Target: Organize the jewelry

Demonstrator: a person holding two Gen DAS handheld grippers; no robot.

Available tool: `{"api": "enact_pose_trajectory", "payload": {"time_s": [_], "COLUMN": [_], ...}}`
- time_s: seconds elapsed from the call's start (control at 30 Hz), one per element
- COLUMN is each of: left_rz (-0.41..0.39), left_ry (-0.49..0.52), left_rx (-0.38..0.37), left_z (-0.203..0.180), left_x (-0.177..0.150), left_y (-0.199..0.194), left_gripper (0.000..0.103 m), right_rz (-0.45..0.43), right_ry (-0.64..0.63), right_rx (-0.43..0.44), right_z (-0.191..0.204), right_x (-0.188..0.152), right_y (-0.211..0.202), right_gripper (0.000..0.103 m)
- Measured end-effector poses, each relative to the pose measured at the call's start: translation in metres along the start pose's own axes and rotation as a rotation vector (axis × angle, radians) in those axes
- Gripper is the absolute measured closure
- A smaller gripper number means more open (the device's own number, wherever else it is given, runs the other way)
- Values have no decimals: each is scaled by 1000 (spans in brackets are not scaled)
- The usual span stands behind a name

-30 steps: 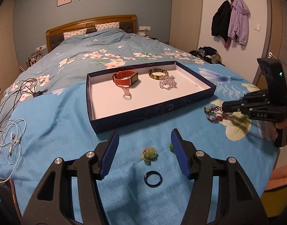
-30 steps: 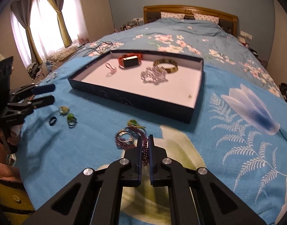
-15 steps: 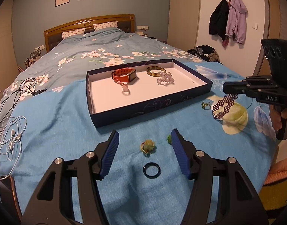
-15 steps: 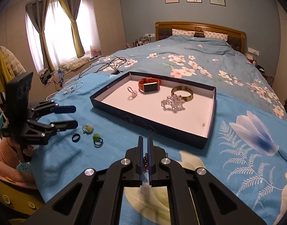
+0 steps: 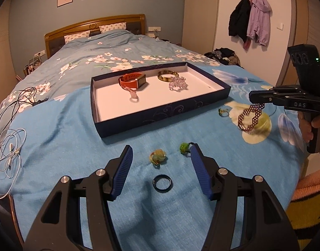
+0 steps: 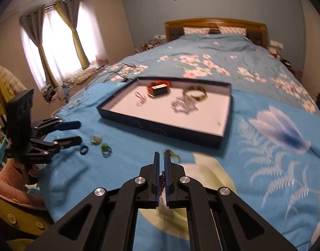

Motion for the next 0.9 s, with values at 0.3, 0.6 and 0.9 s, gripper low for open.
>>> {"api": "enact_pose_trajectory", "payload": {"time_s": [0.3, 0.6, 0.9], "left_rz": [36, 65, 117], "left_ry": [-8, 0, 3], "left_rx": [-5, 3, 2], "left_z": [1, 0, -2], "left_x": [-11, -18, -22], "left_y": [7, 9, 18], "left_gripper": [46, 46, 55], "right_rz": [85, 113, 131], "right_ry": [34, 43, 10], "right_rx": [-53, -84, -96], "right_z": [-21, -28, -23], "right_x": [-23, -33, -38], "right_y": [17, 21, 26], "right_gripper": [95, 73, 79]}}
Point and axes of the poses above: each gripper's, at about its wrist camera, not at the fingertips, and y roughly the way its jaws point, z to its left, x to its top, the point moved 6 cm from there along y, roughly the way its jaws point, and after that the axes turned 9 degrees about z, right-handed, at the moved point
